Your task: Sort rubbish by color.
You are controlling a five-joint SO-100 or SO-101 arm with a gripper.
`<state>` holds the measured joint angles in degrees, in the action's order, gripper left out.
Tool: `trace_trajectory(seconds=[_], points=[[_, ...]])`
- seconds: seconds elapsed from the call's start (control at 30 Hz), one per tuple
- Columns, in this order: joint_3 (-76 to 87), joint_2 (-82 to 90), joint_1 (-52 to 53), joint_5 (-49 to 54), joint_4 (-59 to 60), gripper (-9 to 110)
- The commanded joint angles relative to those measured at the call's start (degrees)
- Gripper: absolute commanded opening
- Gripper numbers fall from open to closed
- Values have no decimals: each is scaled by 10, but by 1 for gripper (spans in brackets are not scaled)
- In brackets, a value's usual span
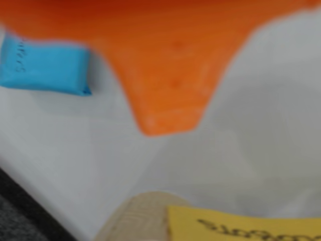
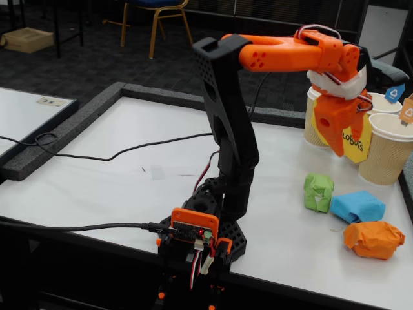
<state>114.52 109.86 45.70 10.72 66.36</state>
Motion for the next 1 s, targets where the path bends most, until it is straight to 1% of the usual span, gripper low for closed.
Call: trace_trajectory(seconds=[0.0,0.2,0.37,0.43,0.53,0.67,0.83,0.97], points=[[-24,10,21,-91,-22,11],[-24,11,23,-247,-11,14],[-18,11,22,-368,23,14],[-10,11,22,-396,37,14],[-9,11,22,-398,69,16],[-7,11,22,-391,103,21],[20,11,21,-390,59,21],[40,11,21,-396,55,20]])
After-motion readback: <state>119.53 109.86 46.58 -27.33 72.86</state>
